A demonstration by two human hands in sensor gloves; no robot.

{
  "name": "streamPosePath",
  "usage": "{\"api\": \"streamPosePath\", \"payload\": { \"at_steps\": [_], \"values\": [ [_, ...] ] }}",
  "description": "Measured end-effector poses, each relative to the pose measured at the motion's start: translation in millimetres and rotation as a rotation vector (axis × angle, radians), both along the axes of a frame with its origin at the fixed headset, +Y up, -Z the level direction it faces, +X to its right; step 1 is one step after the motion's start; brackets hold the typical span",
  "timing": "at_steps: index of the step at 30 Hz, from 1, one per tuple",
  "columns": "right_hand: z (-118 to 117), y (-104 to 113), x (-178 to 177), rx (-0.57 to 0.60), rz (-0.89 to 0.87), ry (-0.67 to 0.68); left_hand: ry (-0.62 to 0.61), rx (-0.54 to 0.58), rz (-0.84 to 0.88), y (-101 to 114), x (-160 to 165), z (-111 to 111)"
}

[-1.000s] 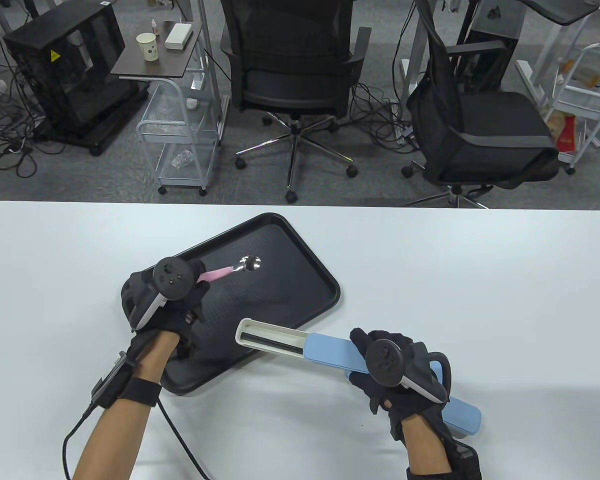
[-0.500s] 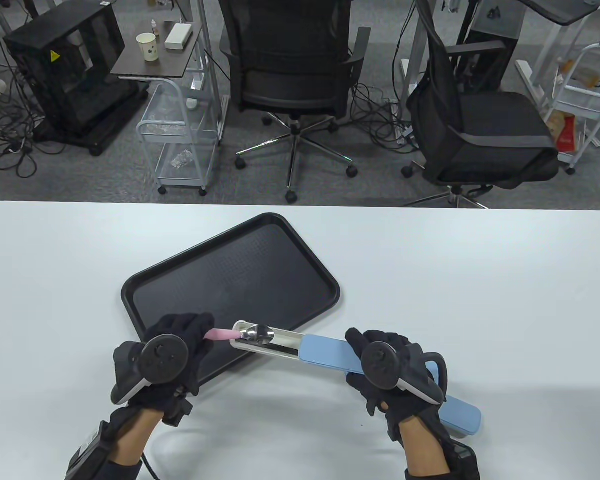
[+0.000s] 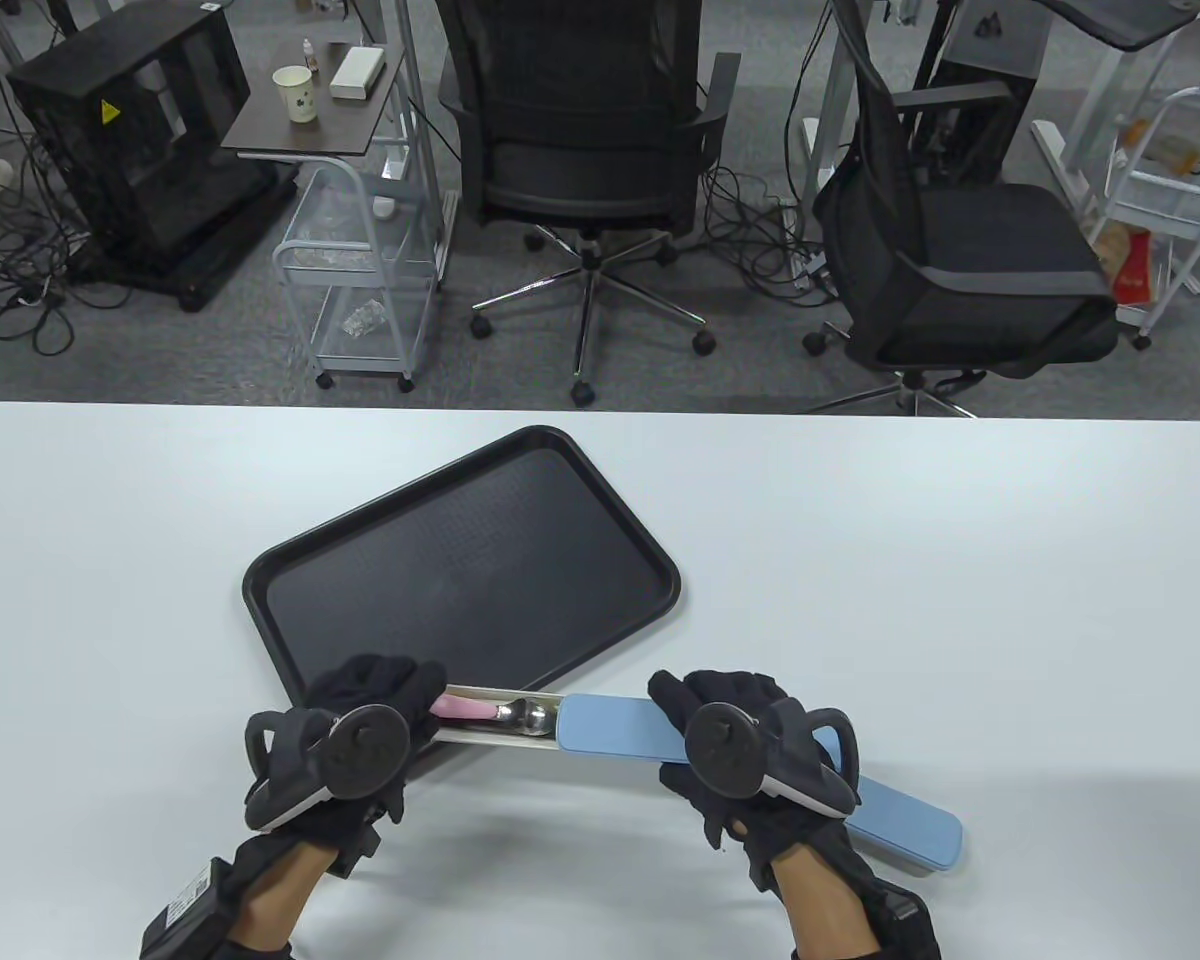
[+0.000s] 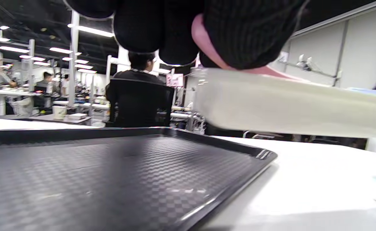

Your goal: Slide to open lunch boxes and place utensils

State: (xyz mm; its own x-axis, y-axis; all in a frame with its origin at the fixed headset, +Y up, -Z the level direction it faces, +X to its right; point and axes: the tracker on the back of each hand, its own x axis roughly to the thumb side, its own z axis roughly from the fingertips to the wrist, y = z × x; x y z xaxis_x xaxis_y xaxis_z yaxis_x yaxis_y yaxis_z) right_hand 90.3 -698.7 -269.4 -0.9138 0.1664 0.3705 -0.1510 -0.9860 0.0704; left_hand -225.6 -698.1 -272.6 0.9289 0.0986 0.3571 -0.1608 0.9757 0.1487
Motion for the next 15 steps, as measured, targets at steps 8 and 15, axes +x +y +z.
{"api": "streamPosePath", "payload": {
  "at_steps": [8, 15],
  "values": [
    [4, -3, -15, -0.019, 0.001, 0.042, -0.071, 0.030, -0.051, -4, 24, 10],
    [2, -5, -13, -0.032, -0.015, 0.043, -0.074, -0.007, 0.026, -3, 17, 5]
  ]
}}
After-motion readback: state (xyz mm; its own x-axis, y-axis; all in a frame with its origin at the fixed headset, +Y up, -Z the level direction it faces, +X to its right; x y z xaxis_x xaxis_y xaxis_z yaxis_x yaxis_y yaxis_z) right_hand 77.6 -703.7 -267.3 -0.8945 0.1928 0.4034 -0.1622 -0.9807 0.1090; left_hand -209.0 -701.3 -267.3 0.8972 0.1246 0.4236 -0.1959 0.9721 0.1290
